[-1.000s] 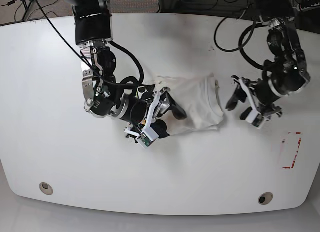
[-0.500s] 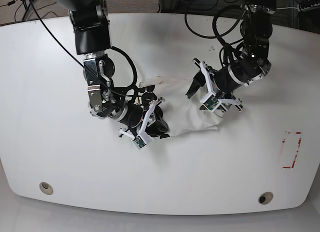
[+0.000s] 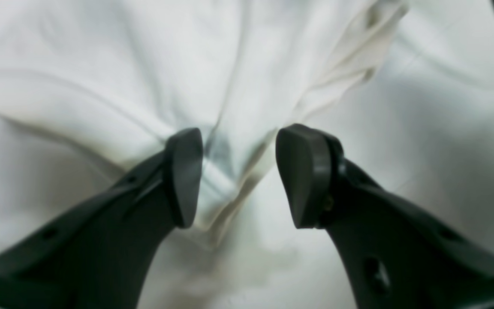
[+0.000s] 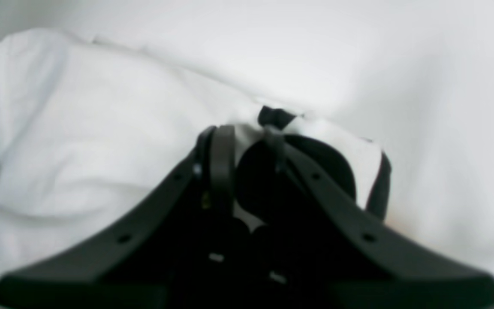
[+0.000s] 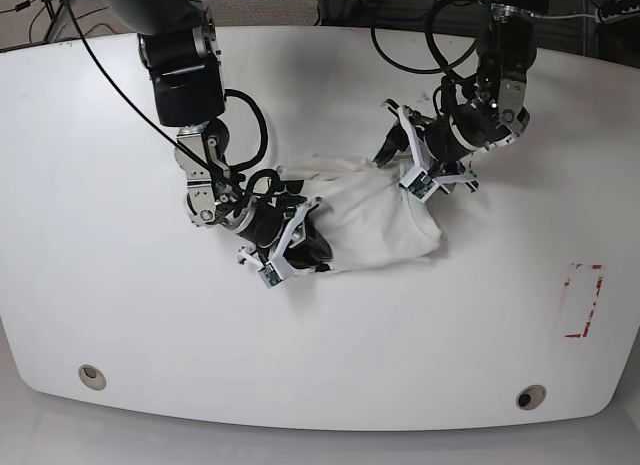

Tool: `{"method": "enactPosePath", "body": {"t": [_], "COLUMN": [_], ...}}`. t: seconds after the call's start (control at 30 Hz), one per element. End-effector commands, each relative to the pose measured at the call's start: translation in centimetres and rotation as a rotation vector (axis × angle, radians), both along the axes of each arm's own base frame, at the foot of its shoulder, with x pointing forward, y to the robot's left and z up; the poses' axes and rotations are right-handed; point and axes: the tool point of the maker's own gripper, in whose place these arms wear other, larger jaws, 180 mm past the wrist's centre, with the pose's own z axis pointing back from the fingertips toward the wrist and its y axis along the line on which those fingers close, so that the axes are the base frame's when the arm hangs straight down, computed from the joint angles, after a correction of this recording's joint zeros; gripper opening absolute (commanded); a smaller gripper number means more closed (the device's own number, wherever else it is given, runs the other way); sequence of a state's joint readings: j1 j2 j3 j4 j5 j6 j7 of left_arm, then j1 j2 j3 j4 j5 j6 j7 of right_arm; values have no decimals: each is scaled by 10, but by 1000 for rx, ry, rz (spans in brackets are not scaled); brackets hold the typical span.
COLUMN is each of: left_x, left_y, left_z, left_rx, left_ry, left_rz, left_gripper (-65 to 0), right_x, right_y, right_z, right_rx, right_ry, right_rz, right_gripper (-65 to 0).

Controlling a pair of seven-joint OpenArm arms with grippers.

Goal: Fold the T-shirt properly
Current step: 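Grasp the bundled shirt with both grippers from opposite sides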

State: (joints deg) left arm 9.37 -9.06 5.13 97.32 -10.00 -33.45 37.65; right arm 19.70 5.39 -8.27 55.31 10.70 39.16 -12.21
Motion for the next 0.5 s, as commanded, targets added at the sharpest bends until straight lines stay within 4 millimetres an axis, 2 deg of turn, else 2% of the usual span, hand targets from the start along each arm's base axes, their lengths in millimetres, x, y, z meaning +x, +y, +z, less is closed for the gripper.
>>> {"method": "enactPosePath", "body": {"t": [0.0, 0.2, 0.47], "left_x": [17, 33, 63], "left_y": [11, 22, 27], "left_z": [2, -16, -8], "left_rx": [-5, 4, 6], "left_ry": [-18, 32, 9], "left_rz": [33, 62, 76], "left_gripper": [-350, -350, -350], "right_x": [-2, -28, -65], "right_y": [-7, -9, -23], "right_z": [0, -10, -17], "right_rx": [-12, -3, 16], "right_ry": [-5, 8, 21], "right_rz": [4, 2, -51], "right_gripper": [-537, -539, -537]}}
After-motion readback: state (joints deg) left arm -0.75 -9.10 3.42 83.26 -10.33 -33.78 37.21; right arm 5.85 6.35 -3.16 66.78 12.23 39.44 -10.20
